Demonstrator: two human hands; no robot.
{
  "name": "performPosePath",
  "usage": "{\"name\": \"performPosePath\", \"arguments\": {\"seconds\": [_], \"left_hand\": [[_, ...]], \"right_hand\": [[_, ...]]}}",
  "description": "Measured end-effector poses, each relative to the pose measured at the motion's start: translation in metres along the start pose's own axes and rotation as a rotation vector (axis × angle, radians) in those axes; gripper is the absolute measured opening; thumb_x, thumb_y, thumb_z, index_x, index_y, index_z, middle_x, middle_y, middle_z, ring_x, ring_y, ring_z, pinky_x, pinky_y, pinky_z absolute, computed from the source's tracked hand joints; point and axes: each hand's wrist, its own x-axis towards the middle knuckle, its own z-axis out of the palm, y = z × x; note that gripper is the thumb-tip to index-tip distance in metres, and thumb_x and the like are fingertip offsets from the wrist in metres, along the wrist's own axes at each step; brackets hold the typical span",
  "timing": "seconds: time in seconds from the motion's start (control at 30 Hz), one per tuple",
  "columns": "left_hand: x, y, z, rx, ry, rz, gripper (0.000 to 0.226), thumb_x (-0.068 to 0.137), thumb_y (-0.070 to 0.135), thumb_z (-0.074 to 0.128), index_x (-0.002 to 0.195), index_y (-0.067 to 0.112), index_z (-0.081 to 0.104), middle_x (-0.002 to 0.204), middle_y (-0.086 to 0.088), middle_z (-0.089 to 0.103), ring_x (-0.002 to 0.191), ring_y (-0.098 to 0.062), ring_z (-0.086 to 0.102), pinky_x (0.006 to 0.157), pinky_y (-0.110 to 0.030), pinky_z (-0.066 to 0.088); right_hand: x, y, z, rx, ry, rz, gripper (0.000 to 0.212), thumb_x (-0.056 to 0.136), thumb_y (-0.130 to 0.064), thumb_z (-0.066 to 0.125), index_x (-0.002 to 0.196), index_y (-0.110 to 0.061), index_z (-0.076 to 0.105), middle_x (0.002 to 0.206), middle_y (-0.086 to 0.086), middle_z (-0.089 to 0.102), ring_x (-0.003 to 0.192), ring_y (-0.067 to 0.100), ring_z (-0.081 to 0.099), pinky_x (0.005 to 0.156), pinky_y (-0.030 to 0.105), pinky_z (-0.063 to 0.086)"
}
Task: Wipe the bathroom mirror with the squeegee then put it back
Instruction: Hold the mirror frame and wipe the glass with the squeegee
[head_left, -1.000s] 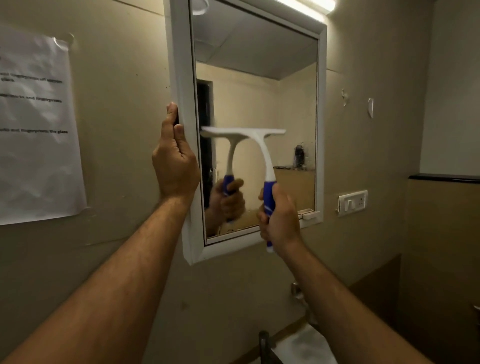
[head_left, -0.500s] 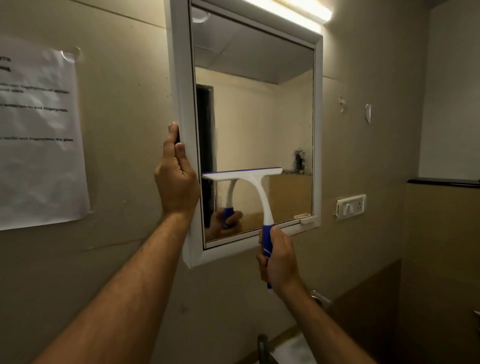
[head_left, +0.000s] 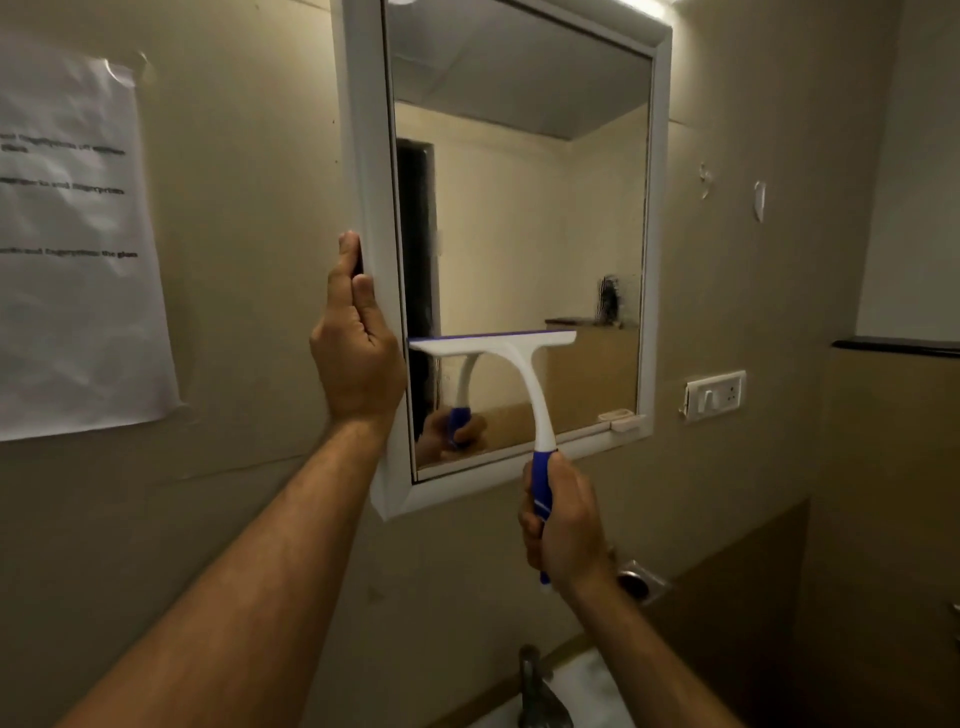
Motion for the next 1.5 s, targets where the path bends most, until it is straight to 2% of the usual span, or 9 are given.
{"name": "performPosePath", "arguments": {"seconds": [0.07, 0.17, 0.33, 0.6, 0.83, 1.03, 1.13, 1.4, 1.5], "left_hand": [[-0.002, 0.002, 0.000, -0.015, 0.016, -0.014, 0.038, 0.106, 0.012, 0.038, 0.142, 0.003, 0.045, 0.141, -0.009, 0.053, 0.108, 0.032, 0.041, 0.092, 0.005, 0.034], [-0.005, 0.002, -0.001, -0.024, 0.039, -0.030, 0.039, 0.106, 0.014, 0.037, 0.142, 0.005, 0.045, 0.141, -0.007, 0.053, 0.121, 0.013, 0.045, 0.099, -0.004, 0.039], [-0.012, 0.003, -0.003, -0.025, 0.019, -0.050, 0.038, 0.106, 0.011, 0.037, 0.141, 0.001, 0.046, 0.141, -0.008, 0.053, 0.113, 0.031, 0.038, 0.094, 0.004, 0.033], [-0.020, -0.002, -0.006, 0.023, 0.033, -0.035, 0.038, 0.106, 0.014, 0.038, 0.142, 0.007, 0.045, 0.143, -0.003, 0.052, 0.120, 0.014, 0.044, 0.096, 0.000, 0.037], [-0.023, -0.003, -0.007, 0.017, 0.011, -0.045, 0.039, 0.106, 0.014, 0.037, 0.144, 0.004, 0.044, 0.143, -0.008, 0.051, 0.126, 0.002, 0.044, 0.099, -0.001, 0.036], [-0.025, -0.002, -0.010, -0.007, -0.011, -0.049, 0.039, 0.105, 0.008, 0.038, 0.142, -0.001, 0.043, 0.141, -0.009, 0.052, 0.104, 0.034, 0.041, 0.087, 0.008, 0.034], [-0.026, -0.003, -0.009, -0.035, -0.007, -0.060, 0.038, 0.105, 0.009, 0.038, 0.142, -0.001, 0.044, 0.142, -0.012, 0.052, 0.109, 0.034, 0.038, 0.093, 0.005, 0.033], [-0.046, -0.005, -0.014, -0.011, -0.017, -0.093, 0.038, 0.105, 0.006, 0.038, 0.141, -0.002, 0.044, 0.141, -0.013, 0.052, 0.098, 0.035, 0.044, 0.082, 0.009, 0.034], [-0.045, -0.010, -0.016, 0.005, -0.013, -0.086, 0.040, 0.106, 0.014, 0.036, 0.145, 0.006, 0.042, 0.143, -0.008, 0.052, 0.108, 0.018, 0.054, 0.088, 0.000, 0.043]], "right_hand": [[-0.009, 0.007, -0.006, -0.021, -0.001, 0.038, 0.038, 0.102, -0.036, 0.030, 0.090, -0.007, 0.051, 0.055, 0.000, 0.043, 0.041, 0.008, 0.037, 0.039, 0.022, 0.033], [-0.010, 0.000, -0.011, -0.061, 0.007, 0.051, 0.041, 0.102, -0.040, 0.031, 0.091, -0.008, 0.053, 0.054, -0.001, 0.044, 0.041, 0.008, 0.037, 0.040, 0.022, 0.033], [0.005, -0.030, -0.007, -0.010, -0.037, 0.016, 0.044, 0.101, -0.048, 0.031, 0.101, -0.012, 0.056, 0.055, -0.002, 0.047, 0.041, 0.010, 0.037, 0.039, 0.023, 0.033], [-0.023, 0.012, -0.017, -0.016, -0.046, 0.128, 0.043, 0.098, -0.047, 0.032, 0.095, -0.011, 0.054, 0.053, -0.003, 0.047, 0.042, 0.010, 0.037, 0.040, 0.023, 0.034], [0.005, -0.036, -0.005, 0.017, -0.063, 0.052, 0.043, 0.100, -0.048, 0.030, 0.100, -0.012, 0.055, 0.054, -0.002, 0.046, 0.040, 0.009, 0.036, 0.039, 0.022, 0.031], [-0.009, -0.017, -0.001, -0.001, -0.044, 0.090, 0.042, 0.101, -0.047, 0.030, 0.094, -0.014, 0.054, 0.054, -0.001, 0.045, 0.042, 0.010, 0.037, 0.039, 0.022, 0.033], [-0.028, 0.005, -0.008, -0.043, -0.029, 0.129, 0.041, 0.101, -0.045, 0.030, 0.092, -0.013, 0.054, 0.053, -0.002, 0.045, 0.042, 0.010, 0.037, 0.039, 0.022, 0.033], [-0.006, -0.028, -0.013, -0.093, -0.005, 0.075, 0.044, 0.100, -0.049, 0.030, 0.092, -0.014, 0.055, 0.056, -0.002, 0.046, 0.042, 0.009, 0.037, 0.041, 0.023, 0.032], [-0.003, -0.028, -0.012, -0.080, -0.009, 0.093, 0.044, 0.100, -0.050, 0.028, 0.093, -0.014, 0.054, 0.054, -0.002, 0.045, 0.041, 0.010, 0.037, 0.041, 0.023, 0.033]]}}
